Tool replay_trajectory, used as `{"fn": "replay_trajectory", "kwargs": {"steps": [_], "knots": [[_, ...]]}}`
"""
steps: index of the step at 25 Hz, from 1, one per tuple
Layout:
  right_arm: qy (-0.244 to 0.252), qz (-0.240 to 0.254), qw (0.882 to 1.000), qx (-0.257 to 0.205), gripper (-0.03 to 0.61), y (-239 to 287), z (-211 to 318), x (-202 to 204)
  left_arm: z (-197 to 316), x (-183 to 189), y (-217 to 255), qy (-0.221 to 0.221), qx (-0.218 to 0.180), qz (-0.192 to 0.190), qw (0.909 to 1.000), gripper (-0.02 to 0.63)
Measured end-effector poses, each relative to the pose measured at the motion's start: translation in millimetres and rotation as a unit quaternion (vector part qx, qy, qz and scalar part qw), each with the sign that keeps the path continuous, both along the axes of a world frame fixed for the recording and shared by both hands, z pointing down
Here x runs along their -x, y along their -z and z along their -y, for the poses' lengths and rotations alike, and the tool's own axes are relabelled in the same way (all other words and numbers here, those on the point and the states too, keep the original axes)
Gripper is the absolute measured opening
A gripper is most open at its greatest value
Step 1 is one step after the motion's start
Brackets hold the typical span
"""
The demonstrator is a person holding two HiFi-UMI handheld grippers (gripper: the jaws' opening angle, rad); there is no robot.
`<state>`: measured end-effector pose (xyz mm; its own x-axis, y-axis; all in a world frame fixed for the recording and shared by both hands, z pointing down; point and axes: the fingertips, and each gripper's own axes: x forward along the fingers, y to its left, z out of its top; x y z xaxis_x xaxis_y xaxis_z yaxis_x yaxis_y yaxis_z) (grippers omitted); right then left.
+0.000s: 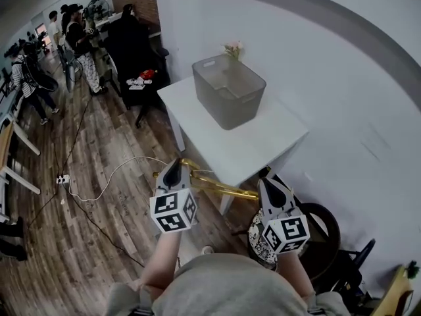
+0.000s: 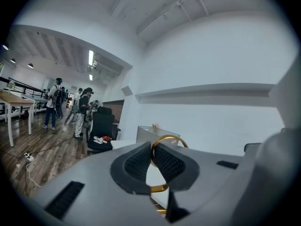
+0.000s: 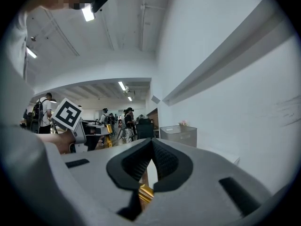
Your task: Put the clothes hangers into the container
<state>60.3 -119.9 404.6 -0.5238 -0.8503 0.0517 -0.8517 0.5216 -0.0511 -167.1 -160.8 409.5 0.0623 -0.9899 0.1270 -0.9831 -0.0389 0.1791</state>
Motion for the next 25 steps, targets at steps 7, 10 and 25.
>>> {"fn": "replay_trajectory", "kwargs": {"steps": [7, 10, 25], "knots": [[-0.017, -0.002, 1.000, -0.003, 0.000, 1.3, 37.0, 22.7, 62.1, 16.8, 23.3, -0.022, -0.018, 0.008, 0.9996, 0.023], [-0.024, -0.002, 1.000, -0.003, 0.000, -0.2, 48.7, 31.0, 86.4, 19.9, 34.4, -0.033, -0.026, 0.013, 0.9990, 0.023], [-0.035, -0.003, 0.999, 0.020, 0.000, -19.4, 80.2, 45.6, 182.7, -2.2, 102.5, -0.071, -0.077, 0.040, 0.9936, 0.023]]}}
